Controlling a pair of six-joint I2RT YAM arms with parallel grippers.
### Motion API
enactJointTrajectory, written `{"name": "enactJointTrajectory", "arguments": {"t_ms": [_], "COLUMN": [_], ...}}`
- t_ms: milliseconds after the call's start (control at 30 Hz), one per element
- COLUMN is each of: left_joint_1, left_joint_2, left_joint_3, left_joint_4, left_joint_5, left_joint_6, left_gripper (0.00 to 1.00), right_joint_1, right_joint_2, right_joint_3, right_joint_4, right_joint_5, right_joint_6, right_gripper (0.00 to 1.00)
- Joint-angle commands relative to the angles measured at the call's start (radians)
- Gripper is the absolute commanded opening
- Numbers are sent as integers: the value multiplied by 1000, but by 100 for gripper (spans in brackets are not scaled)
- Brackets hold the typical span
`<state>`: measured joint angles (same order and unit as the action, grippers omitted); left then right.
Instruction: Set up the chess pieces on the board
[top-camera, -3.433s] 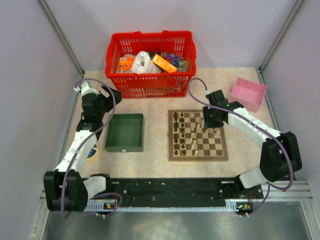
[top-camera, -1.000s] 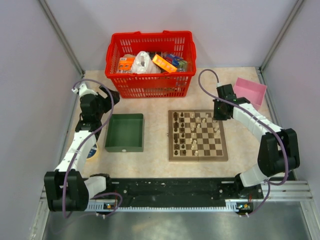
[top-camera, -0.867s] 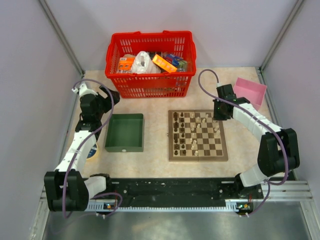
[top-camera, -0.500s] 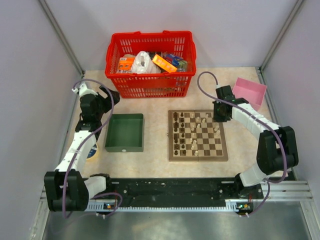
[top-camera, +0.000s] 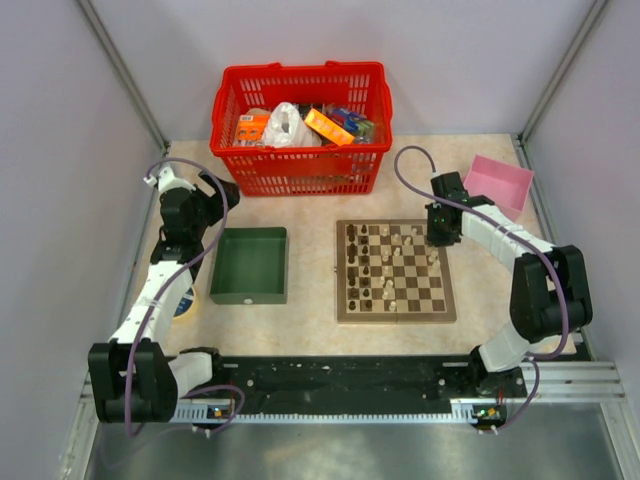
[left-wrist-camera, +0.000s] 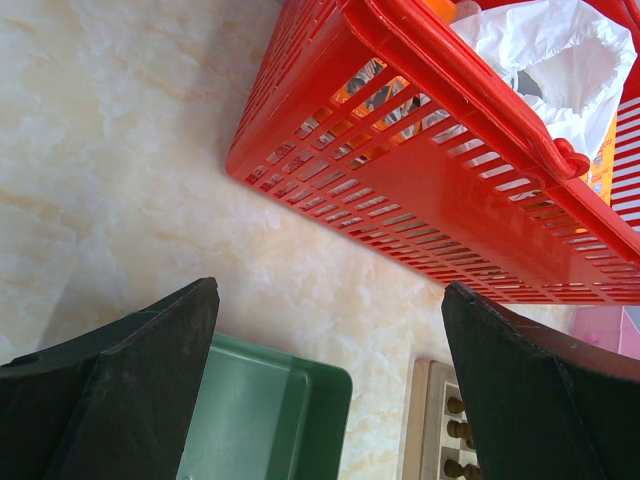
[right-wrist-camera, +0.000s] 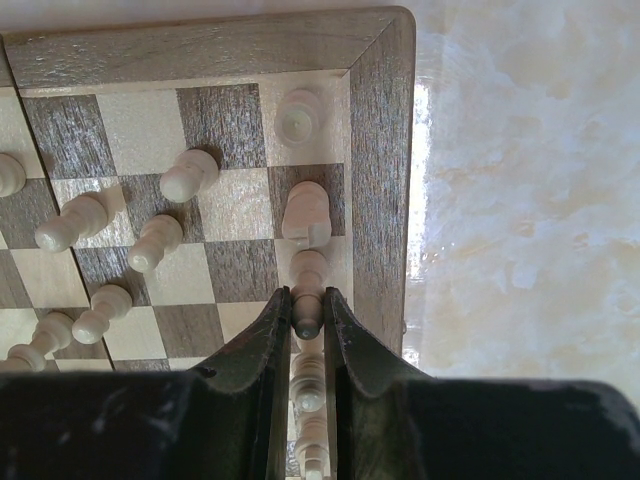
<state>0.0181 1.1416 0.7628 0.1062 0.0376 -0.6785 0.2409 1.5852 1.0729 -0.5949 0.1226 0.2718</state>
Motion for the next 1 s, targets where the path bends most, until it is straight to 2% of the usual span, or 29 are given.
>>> {"name": "enactJointTrajectory", "arguments": {"t_ms": [0, 767, 933, 967], "left_joint_1": [5, 5, 6, 5], "left_joint_2": [-22, -23, -22, -20], "left_joint_3": [-3, -11, -11, -10], "left_joint_4": [59, 62, 64, 66], "left_joint_5": [10, 5, 8, 8], "left_joint_6": [13, 11, 10, 10], "left_gripper": [99, 99, 99, 99], "right_joint_1": [-9, -11, -9, -9], "right_joint_2": [7, 7, -8, -16], "right_joint_3": [6, 38, 47, 48], "right_joint_4": [12, 1, 1, 1], "right_joint_5": [8, -3, 6, 12], "right_joint_6": [-8, -23, -23, -23], "right_gripper": [12, 33, 35, 39]}}
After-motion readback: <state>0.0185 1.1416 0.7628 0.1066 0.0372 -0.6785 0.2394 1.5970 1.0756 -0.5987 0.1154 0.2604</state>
